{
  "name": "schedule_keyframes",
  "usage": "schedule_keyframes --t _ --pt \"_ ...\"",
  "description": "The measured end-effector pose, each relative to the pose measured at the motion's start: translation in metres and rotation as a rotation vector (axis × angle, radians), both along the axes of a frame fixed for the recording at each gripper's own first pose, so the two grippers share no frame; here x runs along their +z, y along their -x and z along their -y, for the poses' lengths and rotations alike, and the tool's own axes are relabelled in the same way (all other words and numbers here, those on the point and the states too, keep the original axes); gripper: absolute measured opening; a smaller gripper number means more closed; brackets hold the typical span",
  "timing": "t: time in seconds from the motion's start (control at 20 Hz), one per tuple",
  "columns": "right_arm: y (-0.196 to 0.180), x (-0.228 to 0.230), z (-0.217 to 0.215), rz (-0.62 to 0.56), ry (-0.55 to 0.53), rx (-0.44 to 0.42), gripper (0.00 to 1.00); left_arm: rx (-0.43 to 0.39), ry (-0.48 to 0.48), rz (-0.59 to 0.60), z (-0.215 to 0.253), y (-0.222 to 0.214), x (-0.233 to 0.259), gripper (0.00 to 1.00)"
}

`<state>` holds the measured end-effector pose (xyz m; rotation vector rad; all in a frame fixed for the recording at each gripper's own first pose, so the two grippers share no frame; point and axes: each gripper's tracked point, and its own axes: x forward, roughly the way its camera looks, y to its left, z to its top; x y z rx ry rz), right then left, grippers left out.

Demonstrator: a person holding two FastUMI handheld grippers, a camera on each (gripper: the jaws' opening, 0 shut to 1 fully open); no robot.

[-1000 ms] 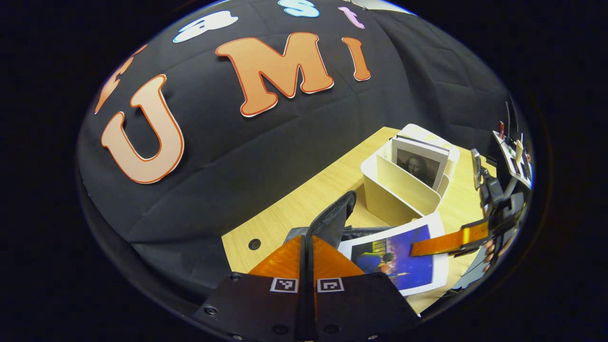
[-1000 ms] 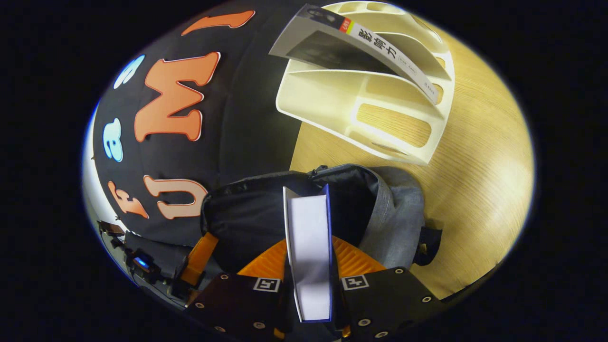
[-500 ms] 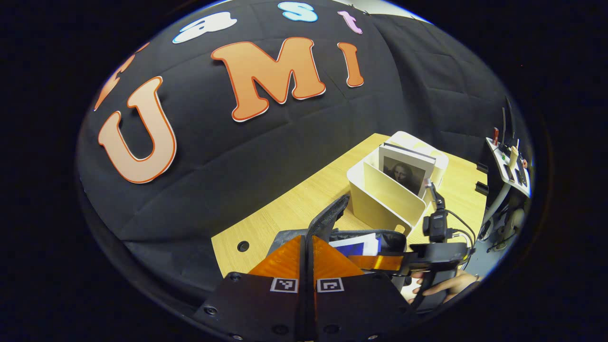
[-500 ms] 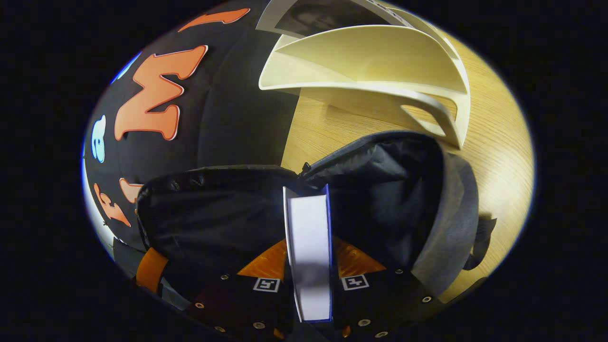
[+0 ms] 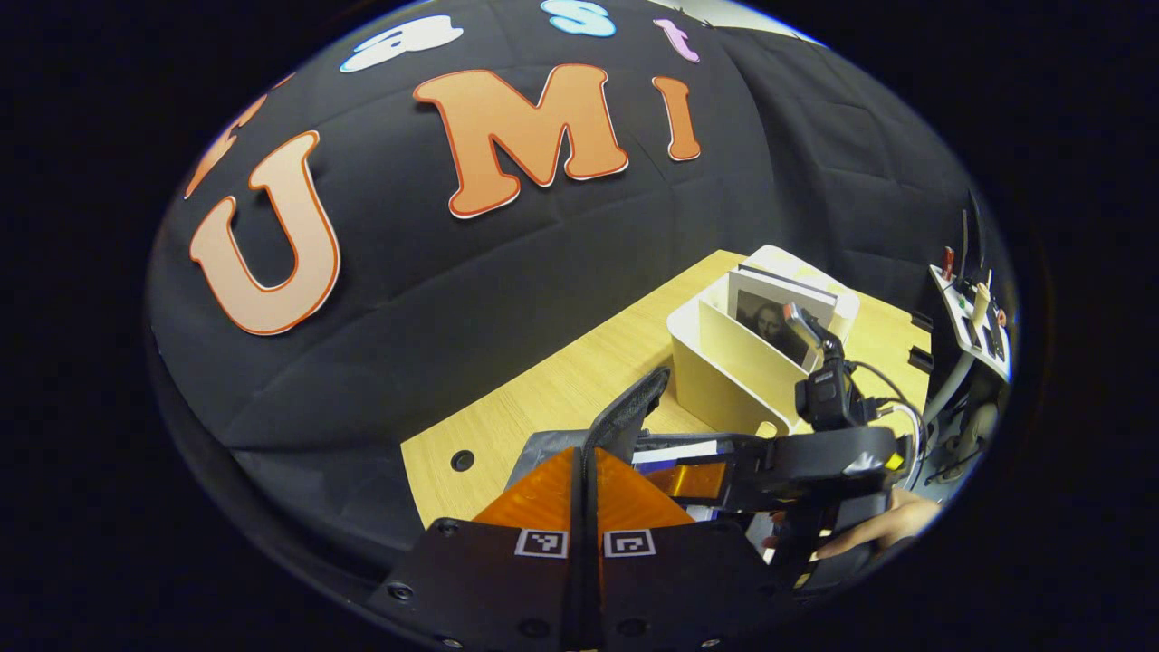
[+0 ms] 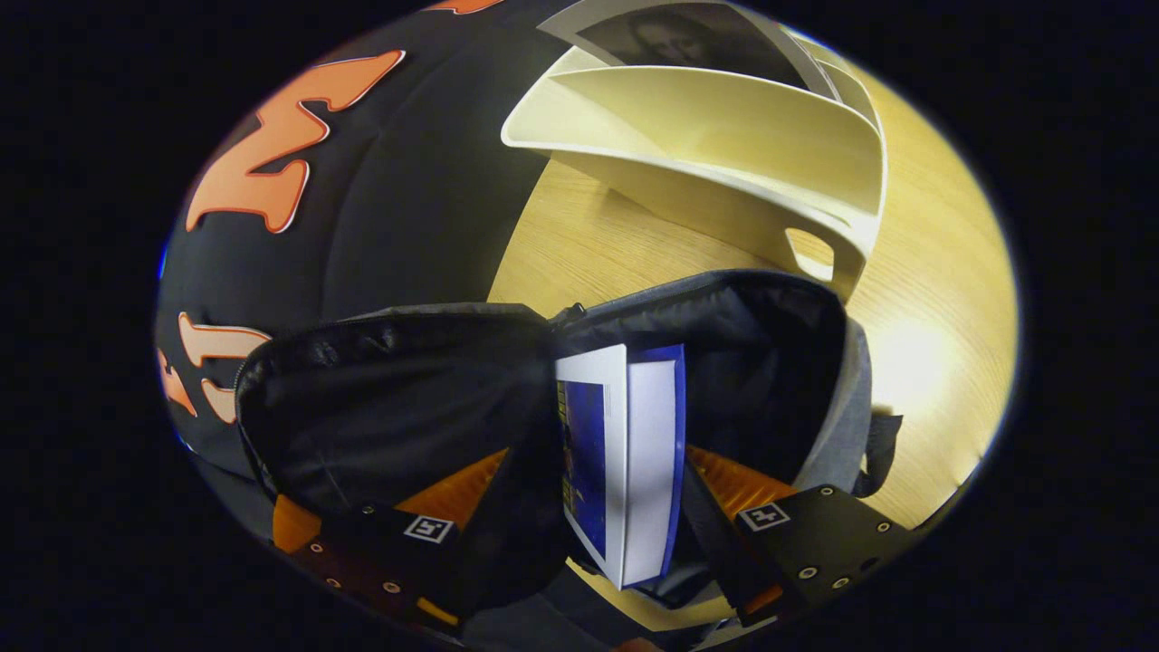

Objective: Open the schoolbag, grab two books from the bookshelf and put them into the schoolbag.

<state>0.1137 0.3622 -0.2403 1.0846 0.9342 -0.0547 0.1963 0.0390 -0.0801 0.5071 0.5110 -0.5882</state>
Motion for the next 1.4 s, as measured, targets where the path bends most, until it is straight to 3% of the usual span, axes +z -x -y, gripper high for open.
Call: schedule_keyframes --t 0.65,1.15,1.4 --pt "0.03 0.055 0.082 0.099 0.208 0.092 0.98 0.023 0.054 -0.028 -0.006 0.009 -0.01 0.0" --pt "0.04 0.115 0.216 0.175 0.627 0.158 0.98 0.037 0.074 -0.04 -0.01 0.015 -0.014 0.0" --pt "0.016 0.161 0.25 0.205 0.78 0.19 0.98 0.038 0.067 -0.048 -0.008 0.016 -0.017 0.0"
